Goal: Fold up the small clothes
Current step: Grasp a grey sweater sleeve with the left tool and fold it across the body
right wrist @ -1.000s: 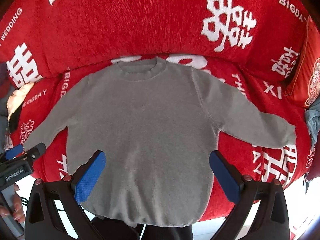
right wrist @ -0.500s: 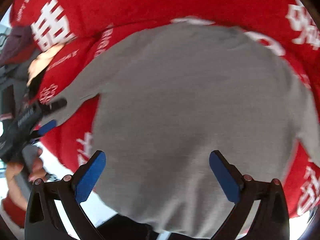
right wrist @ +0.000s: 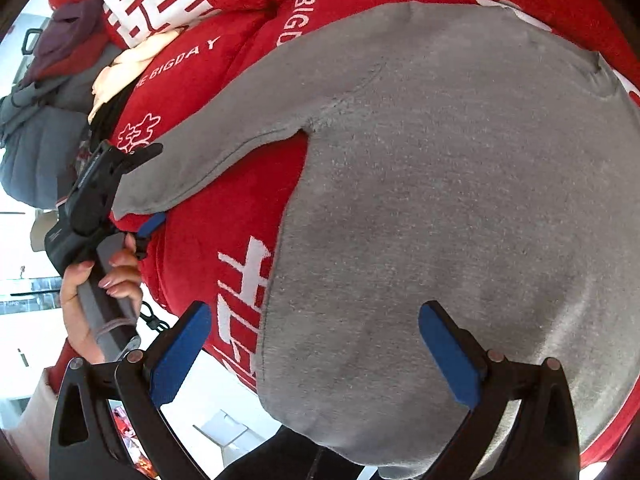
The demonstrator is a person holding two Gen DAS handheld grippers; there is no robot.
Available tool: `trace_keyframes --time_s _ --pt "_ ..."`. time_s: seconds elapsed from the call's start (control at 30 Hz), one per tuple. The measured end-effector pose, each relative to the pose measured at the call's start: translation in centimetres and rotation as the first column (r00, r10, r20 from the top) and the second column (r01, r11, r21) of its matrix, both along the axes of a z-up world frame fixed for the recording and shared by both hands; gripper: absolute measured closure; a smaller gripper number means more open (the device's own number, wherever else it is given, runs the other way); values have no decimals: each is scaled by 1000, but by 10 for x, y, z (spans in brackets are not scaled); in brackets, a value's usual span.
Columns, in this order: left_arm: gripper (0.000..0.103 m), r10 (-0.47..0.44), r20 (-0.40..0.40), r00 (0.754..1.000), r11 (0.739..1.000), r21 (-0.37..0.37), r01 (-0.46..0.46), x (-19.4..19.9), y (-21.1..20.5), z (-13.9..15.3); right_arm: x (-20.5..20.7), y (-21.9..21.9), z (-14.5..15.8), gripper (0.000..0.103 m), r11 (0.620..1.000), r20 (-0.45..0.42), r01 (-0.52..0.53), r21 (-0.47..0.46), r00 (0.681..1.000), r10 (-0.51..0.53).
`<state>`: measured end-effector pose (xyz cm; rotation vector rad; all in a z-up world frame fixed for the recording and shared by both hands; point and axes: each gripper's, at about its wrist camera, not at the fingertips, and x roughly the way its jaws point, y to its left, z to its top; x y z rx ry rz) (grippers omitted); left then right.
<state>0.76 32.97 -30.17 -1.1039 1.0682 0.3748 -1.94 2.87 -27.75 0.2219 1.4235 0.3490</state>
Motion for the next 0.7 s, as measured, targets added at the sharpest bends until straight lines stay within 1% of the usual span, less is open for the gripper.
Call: trace_keyframes --time_s 0.07,0.1,0.13,0.17,0.2,0.23,0.3,0.4,0.47,0.5,0.57,0.6,0.67,0.7 --pt "14 23 1 1000 1000 5 -23 -2 1 0 3 1 -1 0 1000 5 2 -7 1000 -2" --pt "25 24 0 1000 1000 12 -24 -2 1 0 3 1 -1 0 1000 7 2 -8 1000 -2" --pt "51 21 -6 1000 999 27 -21 -1 0 -1 3 0 -1 0 1000 7 2 -10 1000 -2" --pt "68 8 -2 1000 999 35 -8 0 0 -2 3 0 -1 0 1000 5 3 -10 1000 -3" --pt "97 -13 22 1000 999 30 12 2 0 -4 2 -1 -2 0 1000 2 3 -10 1000 -3" --pt "97 -16 37 999 1000 21 15 3 1 -5 2 -2 -3 0 1000 -1 3 -9 1000 -3" --pt "97 -29 57 998 999 47 26 4 1 1 0 -4 -3 0 1000 -4 8 -4 1000 -8" --pt "97 -106 101 989 984 155 90 12 -10 27 -4 -10 -3 0 1000 -1 17 6 1000 -17" --pt "97 -181 142 973 961 234 145 21 -24 53 -7 -15 -2 0 1000 2 24 12 1000 -24" --pt "97 -215 161 963 950 261 168 25 -31 64 -8 -19 -2 0 999 4 32 15 999 -32" --pt "97 -307 205 929 917 326 231 39 -53 92 -10 -26 -2 0 999 6 49 22 999 -49" --pt "97 -353 225 908 898 355 261 45 -67 104 -11 -32 -1 0 998 8 61 25 998 -62" --pt "97 -456 266 849 853 404 332 61 -103 128 -12 -43 2 0 996 16 85 33 996 -85" --pt "97 -502 287 816 832 416 366 68 -123 138 -12 -50 4 0 994 23 101 37 995 -102"
